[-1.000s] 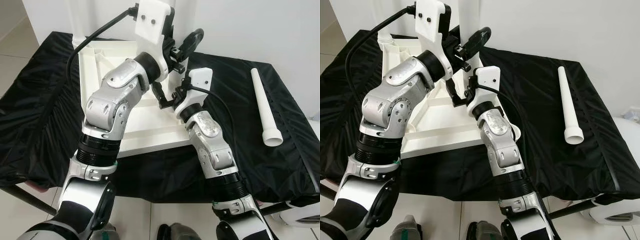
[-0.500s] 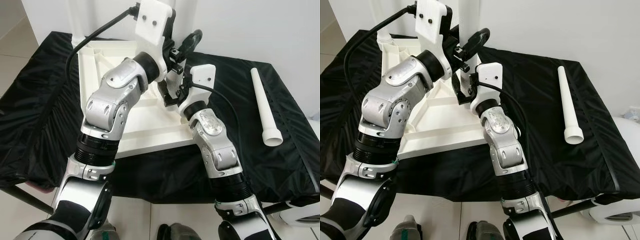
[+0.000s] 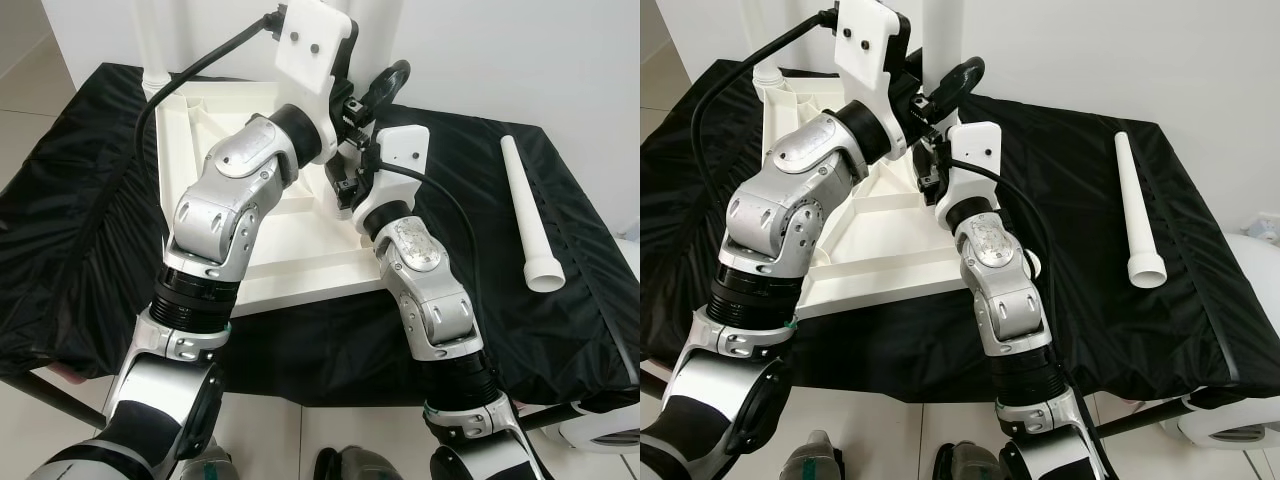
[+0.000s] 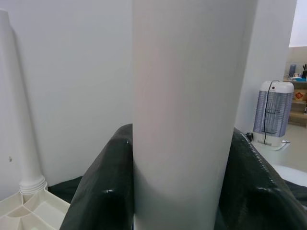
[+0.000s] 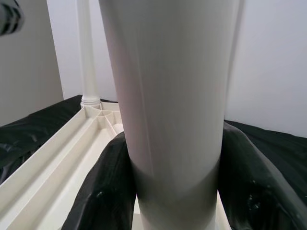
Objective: Building children table
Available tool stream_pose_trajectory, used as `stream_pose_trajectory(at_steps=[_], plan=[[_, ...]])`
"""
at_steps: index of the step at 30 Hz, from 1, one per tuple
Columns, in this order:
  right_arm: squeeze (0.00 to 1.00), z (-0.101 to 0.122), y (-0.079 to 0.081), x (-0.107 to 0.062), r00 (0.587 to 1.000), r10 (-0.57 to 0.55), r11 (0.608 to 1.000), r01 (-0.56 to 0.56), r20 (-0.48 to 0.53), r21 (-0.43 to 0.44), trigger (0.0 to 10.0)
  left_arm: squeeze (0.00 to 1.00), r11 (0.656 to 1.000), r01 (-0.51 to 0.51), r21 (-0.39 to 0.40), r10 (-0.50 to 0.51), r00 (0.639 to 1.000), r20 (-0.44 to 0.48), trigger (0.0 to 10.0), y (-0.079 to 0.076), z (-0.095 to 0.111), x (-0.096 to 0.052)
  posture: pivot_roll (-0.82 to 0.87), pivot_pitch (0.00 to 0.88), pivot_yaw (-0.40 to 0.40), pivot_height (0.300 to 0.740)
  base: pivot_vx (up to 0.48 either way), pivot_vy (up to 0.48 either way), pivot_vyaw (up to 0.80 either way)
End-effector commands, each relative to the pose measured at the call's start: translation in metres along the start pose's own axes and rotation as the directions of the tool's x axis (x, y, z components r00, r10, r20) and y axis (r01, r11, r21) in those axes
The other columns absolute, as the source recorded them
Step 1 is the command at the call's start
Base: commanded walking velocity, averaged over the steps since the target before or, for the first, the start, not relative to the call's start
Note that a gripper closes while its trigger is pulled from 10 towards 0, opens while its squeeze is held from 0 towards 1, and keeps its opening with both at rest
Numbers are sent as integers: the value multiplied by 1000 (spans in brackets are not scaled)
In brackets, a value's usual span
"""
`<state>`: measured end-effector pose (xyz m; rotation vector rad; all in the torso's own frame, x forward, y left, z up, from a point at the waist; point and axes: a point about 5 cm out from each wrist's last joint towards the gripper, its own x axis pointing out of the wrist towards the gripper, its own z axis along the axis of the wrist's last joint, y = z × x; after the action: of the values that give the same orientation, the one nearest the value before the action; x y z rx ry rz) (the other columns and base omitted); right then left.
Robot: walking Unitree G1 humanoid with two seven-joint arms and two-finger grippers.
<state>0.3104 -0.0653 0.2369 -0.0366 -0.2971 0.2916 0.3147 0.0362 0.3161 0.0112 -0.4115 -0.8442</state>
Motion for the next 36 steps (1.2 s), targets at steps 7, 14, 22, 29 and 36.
stream_pose_trajectory(at_steps=[7,14,22,29,36], plan=[[0,-8,-14,-2,992,-116,993,115,-58,-16,10000,0,999,-17,30,16,1000,7,10000,-3,0,2,40,12,-90,740,0,0,0],[0,-9,-15,-2,988,-143,989,139,-64,-55,0,0,999,-11,37,10,1000,15,10000,-5,3,2,43,7,-90,740,0,0,0],[0,-8,-14,-2,990,-132,982,123,-52,-143,0,0,999,11,44,-12,1000,22,10000,-8,5,4,43,2,-87,740,0,0,0],[0,-12,-11,-2,992,-102,989,94,-74,-110,10000,1000,997,70,9,-71,997,36,10000,-17,8,6,37,0,-82,740,0,0,0],[0,-13,-11,-2,990,-115,991,109,-79,-79,10000,1000,995,100,-7,-100,995,29,10000,-20,7,4,37,0,-81,740,0,0,0]])
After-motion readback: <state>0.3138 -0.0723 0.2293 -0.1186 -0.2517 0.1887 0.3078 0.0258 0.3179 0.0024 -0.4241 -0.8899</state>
